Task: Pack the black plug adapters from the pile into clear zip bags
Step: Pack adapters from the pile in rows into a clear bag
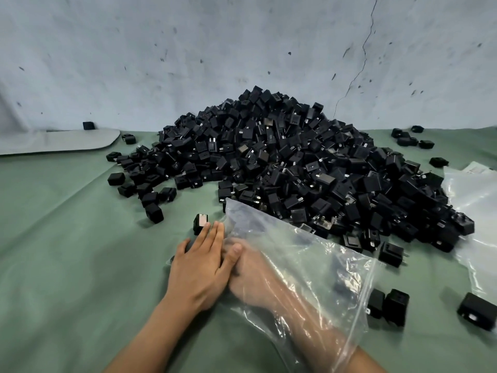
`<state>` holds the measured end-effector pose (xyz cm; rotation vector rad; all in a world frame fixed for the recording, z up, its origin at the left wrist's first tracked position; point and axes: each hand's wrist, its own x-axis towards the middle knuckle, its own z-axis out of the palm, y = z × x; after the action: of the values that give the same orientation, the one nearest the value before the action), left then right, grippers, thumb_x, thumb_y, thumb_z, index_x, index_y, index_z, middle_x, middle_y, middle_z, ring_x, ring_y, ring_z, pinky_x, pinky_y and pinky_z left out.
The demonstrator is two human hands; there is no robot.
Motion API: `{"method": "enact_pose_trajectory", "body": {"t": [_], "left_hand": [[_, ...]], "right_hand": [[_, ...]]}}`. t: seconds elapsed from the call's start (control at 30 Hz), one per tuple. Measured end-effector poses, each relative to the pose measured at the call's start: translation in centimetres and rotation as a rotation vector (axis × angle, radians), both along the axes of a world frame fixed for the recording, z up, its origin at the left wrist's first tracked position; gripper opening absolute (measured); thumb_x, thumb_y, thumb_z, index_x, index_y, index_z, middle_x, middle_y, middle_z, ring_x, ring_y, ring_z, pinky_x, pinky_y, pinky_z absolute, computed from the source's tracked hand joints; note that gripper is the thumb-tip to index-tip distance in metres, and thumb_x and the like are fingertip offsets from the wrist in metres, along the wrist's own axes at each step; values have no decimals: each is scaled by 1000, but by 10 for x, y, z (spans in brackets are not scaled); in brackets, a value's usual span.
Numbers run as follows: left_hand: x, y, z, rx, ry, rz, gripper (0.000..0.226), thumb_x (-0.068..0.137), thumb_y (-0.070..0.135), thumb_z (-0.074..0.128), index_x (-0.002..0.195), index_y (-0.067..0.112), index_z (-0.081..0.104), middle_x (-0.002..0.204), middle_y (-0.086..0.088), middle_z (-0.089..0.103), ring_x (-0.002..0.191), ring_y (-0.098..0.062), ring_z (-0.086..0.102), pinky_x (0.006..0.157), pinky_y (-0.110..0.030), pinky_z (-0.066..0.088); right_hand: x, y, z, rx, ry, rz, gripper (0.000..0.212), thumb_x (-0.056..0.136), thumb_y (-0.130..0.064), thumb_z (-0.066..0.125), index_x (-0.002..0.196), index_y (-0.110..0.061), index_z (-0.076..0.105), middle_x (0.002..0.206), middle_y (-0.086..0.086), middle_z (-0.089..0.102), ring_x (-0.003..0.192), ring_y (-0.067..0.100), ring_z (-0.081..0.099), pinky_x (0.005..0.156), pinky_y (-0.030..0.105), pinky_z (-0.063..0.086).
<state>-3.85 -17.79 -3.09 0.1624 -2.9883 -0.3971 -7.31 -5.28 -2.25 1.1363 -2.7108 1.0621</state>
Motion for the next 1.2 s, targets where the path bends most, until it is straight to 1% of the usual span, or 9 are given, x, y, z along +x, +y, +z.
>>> {"method": "enact_pose_trajectory", "body": {"t": [0.13, 0.23, 0.3, 0.4, 0.57, 0.77, 0.9, 1.07, 1.2], "left_hand": [[-1, 4, -3, -15, 44, 23, 98, 67, 70, -28, 152, 27, -5, 158, 14, -7, 142, 3, -11, 118, -31, -1], [-3, 3, -4, 16, 76, 40, 100, 69, 69, -27, 154, 28, 5, 160, 16, 3, 145, 3, -2, 117, -30, 2], [-4, 2, -5, 39, 100, 43, 100, 70, 70, -25, 153, 29, 11, 159, 17, 9, 144, 4, 2, 116, -29, 5], [-6, 3, -7, 53, 160, 63, 99, 73, 70, -22, 152, 29, 21, 158, 16, 18, 144, 3, 9, 115, -29, 8], [-6, 5, -7, 179, 232, 102, 97, 76, 71, -11, 147, 26, 38, 153, 12, 34, 143, -2, 21, 115, -32, 12], [-6, 5, -7, 149, 225, 104, 96, 77, 70, -11, 146, 25, 39, 153, 11, 33, 144, -1, 20, 117, -33, 13], [-7, 5, -8, 133, 224, 111, 96, 78, 70, -11, 146, 25, 40, 153, 11, 34, 144, -2, 21, 117, -34, 13], [-6, 5, -9, 124, 223, 119, 96, 78, 70, -11, 145, 25, 41, 152, 11, 36, 144, -2, 21, 118, -35, 13], [-6, 5, -9, 124, 218, 117, 93, 80, 69, -9, 145, 26, 41, 153, 11, 35, 144, -2, 20, 117, -34, 12]], "right_hand": [[2, -12, -4, 56, -39, -6, 36, 94, -6, 51, 129, 2, 51, 133, 17, 53, 125, 25, 45, 85, 0, 23], [16, -23, -14, 135, 74, -193, 48, 93, 13, 28, 141, 6, 30, 151, 28, 24, 141, 26, 27, 113, 13, 8], [20, 13, -8, 76, 49, -8, 53, 85, 16, 36, 129, -11, 53, 138, 28, 46, 126, 29, 50, 108, 10, 23], [35, 121, 11, 58, -111, 18, 38, 91, -18, 49, 108, -50, 56, 133, -8, 55, 117, 10, 57, 97, 14, 45], [54, 192, 3, 71, 269, -351, 19, 85, -12, 65, 98, -21, 74, 113, -10, 66, 117, 17, 56, 96, 34, 44], [63, 203, 0, 100, 184, -536, 25, 69, -4, 82, 84, -22, 73, 106, -2, 65, 101, 28, 61, 86, 48, 47], [64, 197, 2, 151, 180, -538, 20, 70, -16, 83, 80, -25, 70, 112, -10, 66, 117, 22, 54, 99, 56, 34], [54, 195, 15, 312, 72, -495, 23, 78, -27, 76, 79, -33, 54, 98, -25, 59, 128, 10, 40, 112, 43, 17], [56, 191, 31, 290, 102, -569, 35, 70, -27, 82, 81, -33, 49, 88, -18, 56, 104, 17, 50, 91, 39, 35]]}}
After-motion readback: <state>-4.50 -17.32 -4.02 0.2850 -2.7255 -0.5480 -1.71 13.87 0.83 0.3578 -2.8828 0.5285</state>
